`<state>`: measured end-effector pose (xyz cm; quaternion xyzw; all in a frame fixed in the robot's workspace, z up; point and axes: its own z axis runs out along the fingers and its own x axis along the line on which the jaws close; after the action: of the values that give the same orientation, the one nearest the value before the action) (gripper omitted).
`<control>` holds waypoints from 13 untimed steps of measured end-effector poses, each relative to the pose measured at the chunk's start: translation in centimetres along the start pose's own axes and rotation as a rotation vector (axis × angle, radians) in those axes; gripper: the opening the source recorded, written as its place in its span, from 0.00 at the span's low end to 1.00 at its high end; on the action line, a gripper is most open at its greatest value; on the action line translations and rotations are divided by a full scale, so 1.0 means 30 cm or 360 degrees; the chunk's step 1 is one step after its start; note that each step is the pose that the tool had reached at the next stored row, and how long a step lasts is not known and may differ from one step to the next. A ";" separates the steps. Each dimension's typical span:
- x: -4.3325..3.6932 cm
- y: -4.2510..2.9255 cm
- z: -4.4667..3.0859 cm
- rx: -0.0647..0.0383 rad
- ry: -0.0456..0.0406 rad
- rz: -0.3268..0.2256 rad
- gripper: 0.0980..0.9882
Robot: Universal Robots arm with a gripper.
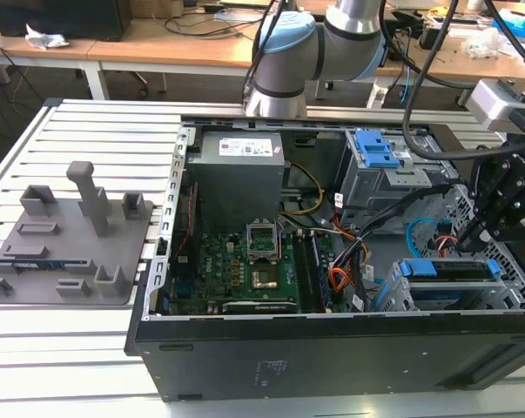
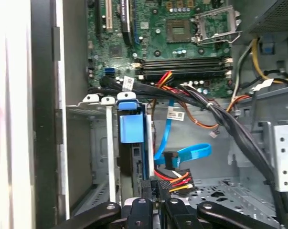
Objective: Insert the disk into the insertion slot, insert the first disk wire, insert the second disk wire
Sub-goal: 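Insert the first disk wire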
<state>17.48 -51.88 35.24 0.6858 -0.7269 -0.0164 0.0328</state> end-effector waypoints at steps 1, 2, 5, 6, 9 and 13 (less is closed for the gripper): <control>0.000 0.000 0.000 0.0000 -0.0001 0.0000 0.07; 0.000 0.000 0.000 0.0000 -0.0001 0.0000 0.07; 0.006 -0.003 0.000 0.0000 0.0000 0.0000 0.07; 0.015 -0.005 0.000 0.0000 0.0000 0.0000 0.07; 0.035 -0.006 0.000 0.0000 0.0000 0.0000 0.07; 0.040 -0.007 0.003 0.0000 0.0000 0.0000 0.07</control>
<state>17.61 -53.11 35.19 0.6857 -0.7269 -0.0164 0.0327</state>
